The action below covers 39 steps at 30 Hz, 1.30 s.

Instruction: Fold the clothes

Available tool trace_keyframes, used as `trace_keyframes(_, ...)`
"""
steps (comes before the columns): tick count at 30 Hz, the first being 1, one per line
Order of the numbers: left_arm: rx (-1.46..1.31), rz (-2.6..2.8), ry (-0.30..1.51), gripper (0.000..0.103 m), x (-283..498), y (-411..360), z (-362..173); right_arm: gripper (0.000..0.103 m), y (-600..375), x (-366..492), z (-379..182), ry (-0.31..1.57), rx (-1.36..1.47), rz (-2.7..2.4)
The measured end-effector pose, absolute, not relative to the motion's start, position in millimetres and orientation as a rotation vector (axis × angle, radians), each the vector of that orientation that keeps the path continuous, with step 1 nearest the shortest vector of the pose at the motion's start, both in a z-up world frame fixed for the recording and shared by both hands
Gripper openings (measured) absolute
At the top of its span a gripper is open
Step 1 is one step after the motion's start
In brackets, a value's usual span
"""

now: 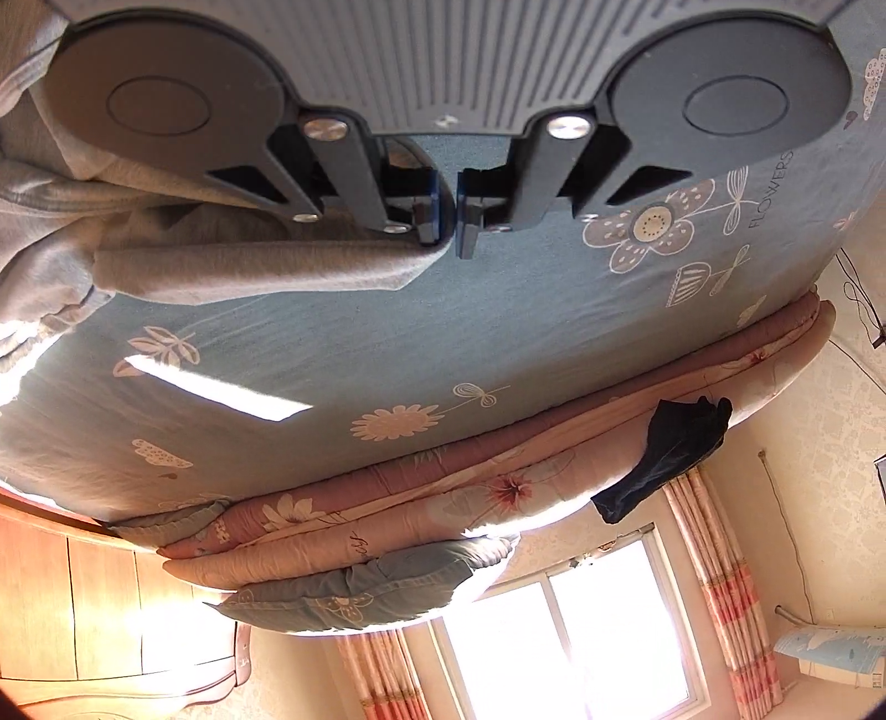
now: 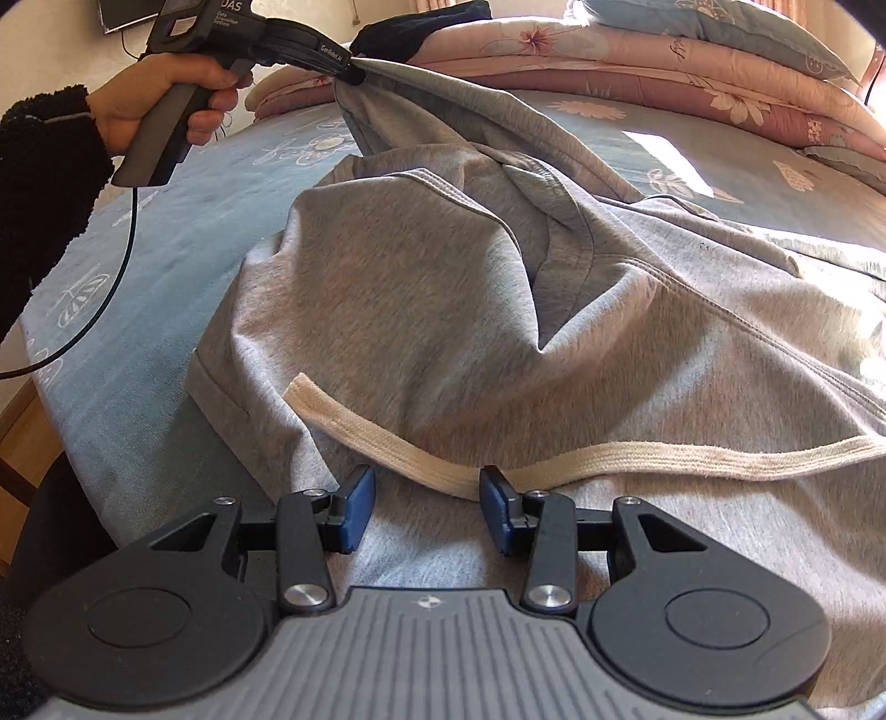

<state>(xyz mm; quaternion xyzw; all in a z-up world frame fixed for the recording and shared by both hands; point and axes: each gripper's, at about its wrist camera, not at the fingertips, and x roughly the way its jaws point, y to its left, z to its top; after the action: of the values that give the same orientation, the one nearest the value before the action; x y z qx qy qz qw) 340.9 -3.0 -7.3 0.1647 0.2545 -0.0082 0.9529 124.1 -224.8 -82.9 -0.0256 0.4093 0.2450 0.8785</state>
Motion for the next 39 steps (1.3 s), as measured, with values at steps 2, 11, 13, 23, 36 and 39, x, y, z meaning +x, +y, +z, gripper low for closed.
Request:
trace_keyframes(2, 0.344, 0.012, 0.493, 0.004, 353.9, -2.8, 0.0, 0.047, -225.6, 122.1, -83.2, 0.853, -0.056, 0.515)
trace_keyframes(11, 0.390, 0.089, 0.465, 0.006, 417.1, -8.8, 18.3, 0.047, -230.0, 121.2, -85.2, 0.854, -0.025, 0.523)
trace_keyframes(13, 0.396, 0.092, 0.476, 0.007, 431.4, -12.6, 16.3, 0.047, -230.9, 125.1, -85.8, 0.853, -0.023, 0.526)
trace_keyframes(23, 0.334, 0.032, 0.656, 0.025, 461.5, -22.5, -39.6, 0.049, -229.2, 129.7, -81.9, 0.851, -0.026, 0.527)
trace_keyframes(36, -0.139, -0.209, 0.907, 0.060, 377.8, 40.3, -63.8, 0.056, -224.4, 128.3, -81.7, 0.848, -0.046, 0.517)
trace_keyframes(39, -0.259, -0.236, 0.994, 0.059, 376.3, 42.3, -85.4, 0.056, -223.4, 127.7, -81.2, 0.851, -0.052, 0.509)
